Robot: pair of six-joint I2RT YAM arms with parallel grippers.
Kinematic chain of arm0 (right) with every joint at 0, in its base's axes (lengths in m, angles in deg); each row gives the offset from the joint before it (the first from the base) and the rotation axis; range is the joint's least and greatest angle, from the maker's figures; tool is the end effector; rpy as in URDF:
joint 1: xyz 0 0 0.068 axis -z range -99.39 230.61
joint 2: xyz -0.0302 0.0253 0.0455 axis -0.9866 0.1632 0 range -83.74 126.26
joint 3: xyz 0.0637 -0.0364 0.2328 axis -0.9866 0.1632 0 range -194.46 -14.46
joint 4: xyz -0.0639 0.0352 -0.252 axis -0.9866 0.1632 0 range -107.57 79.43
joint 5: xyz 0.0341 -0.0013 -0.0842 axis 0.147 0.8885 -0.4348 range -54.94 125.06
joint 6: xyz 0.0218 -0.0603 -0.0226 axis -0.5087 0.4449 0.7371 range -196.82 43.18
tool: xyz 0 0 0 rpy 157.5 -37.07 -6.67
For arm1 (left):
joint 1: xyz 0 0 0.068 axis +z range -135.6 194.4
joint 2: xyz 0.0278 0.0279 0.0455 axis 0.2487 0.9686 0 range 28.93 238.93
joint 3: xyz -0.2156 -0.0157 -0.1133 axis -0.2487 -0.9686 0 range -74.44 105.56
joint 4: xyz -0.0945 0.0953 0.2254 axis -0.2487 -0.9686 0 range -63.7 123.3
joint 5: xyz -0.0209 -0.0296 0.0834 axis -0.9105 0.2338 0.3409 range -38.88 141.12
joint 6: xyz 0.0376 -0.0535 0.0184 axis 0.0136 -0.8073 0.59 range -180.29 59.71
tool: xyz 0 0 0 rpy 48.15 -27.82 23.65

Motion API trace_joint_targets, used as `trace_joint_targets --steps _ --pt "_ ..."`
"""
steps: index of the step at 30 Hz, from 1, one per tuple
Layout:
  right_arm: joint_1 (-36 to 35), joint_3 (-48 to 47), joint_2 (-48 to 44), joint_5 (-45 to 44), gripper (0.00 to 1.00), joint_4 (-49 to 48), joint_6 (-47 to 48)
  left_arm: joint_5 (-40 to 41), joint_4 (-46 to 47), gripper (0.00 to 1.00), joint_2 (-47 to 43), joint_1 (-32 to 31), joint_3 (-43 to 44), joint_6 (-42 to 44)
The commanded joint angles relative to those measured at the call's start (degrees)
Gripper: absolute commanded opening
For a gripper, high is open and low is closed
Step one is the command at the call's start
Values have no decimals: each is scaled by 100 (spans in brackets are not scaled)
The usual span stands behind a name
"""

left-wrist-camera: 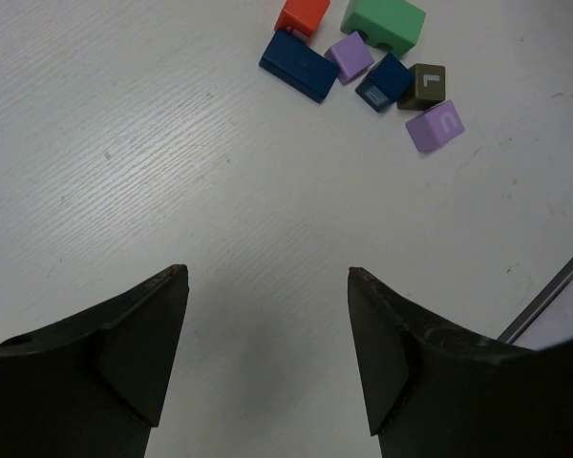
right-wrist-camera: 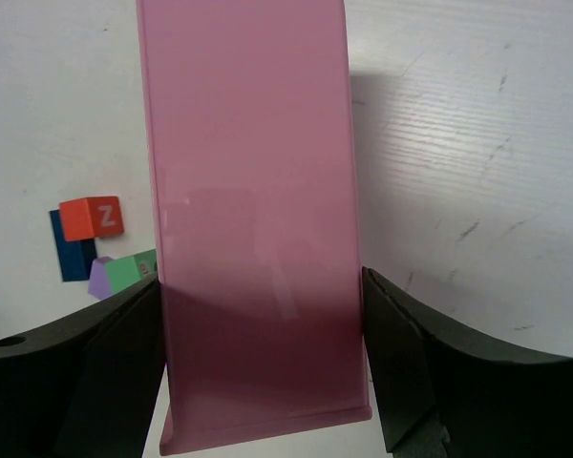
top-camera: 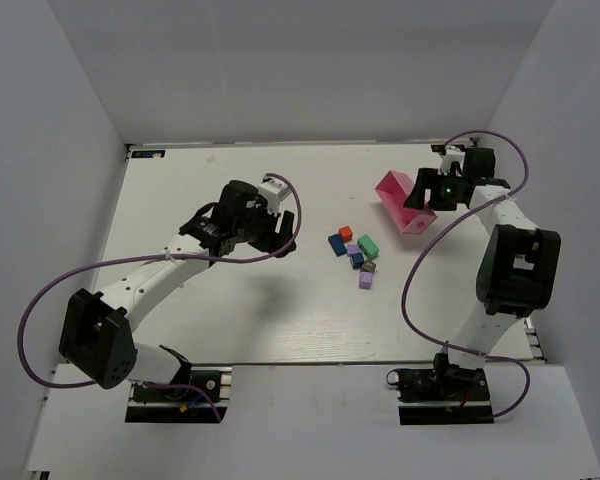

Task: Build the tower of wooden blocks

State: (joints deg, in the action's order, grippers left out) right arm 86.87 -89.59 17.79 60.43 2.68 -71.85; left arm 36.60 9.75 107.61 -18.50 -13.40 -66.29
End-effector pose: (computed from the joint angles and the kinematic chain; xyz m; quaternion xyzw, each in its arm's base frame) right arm 0.3986 -0.0201 0.1976 -0.0709 0.9075 0.1677 0.3786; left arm 0.2630 -0.1864 0.2423 0.2609 0.8664 -0.2450 0.3481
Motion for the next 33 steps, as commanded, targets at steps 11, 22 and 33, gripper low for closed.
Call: trace_joint_targets --steps 11,22,33 --pt "464 -248 560 1647 0 23 -453 -156 123 78 -107 -49 49 55" --pt "718 -212 999 1796 0 -153 -453 -156 123 78 -54 -49 -4 55" --pt "938 -230 1316 2034 37 -180 -453 -156 123 78 -1 -49 -4 108"
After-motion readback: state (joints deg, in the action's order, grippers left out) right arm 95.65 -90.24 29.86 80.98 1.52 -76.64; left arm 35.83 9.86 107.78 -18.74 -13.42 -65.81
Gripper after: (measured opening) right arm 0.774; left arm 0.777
